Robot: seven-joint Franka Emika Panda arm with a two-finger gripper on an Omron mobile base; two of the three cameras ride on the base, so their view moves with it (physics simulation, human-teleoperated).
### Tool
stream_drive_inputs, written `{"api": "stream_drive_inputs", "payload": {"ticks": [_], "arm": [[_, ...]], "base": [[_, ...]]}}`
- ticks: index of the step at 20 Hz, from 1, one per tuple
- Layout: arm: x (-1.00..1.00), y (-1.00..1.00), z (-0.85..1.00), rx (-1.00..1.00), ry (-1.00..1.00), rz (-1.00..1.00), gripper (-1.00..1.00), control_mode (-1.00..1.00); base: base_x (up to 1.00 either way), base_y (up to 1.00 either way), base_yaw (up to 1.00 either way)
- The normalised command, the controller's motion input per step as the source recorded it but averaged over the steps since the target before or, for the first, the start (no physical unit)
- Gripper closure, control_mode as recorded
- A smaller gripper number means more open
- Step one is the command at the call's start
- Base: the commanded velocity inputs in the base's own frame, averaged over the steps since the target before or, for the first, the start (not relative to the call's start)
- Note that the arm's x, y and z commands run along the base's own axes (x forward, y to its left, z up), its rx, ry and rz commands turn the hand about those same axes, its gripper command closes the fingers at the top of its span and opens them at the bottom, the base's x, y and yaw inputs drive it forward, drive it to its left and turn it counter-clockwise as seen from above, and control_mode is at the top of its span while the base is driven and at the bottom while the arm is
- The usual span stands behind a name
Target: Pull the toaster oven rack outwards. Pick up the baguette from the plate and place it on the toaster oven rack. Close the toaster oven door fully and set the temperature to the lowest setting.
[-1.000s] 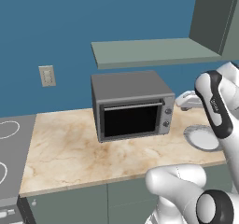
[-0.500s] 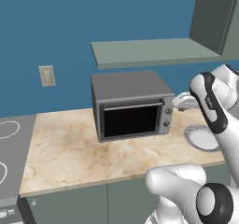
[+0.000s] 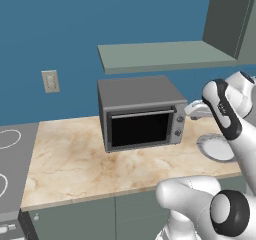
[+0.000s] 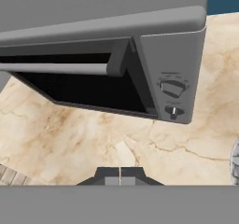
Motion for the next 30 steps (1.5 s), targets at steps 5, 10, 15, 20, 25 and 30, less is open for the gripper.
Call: {"api": "stream_drive_inputs", "payload": {"ticks": [5,10,15,20,25,30], "arm": [[0.10,-0.01,-0.10,-0.01,0.00,-0.03,1.00,-1.00],[0.09,0.00,-0.07,-0.01,0.00,-0.03,1.00,-1.00],[0.07,0.00,-0.03,0.00,0.00,-0.02,1.00,-1.00],[0.09,0.00,-0.11,0.00,0.00,0.00,1.00,-1.00],[0.10,0.00,-0.10,0.00,0.00,0.00,1.00,-1.00],[0.08,0.00,0.00,0.00,-0.03,-0.02,1.00,-1.00]], "base": [[0.00,0.00,0.00],[0.00,0.00,0.00],[0.00,0.00,0.00],[0.00,0.00,0.00],[0.00,0.00,0.00],[0.00,0.00,0.00]]}}
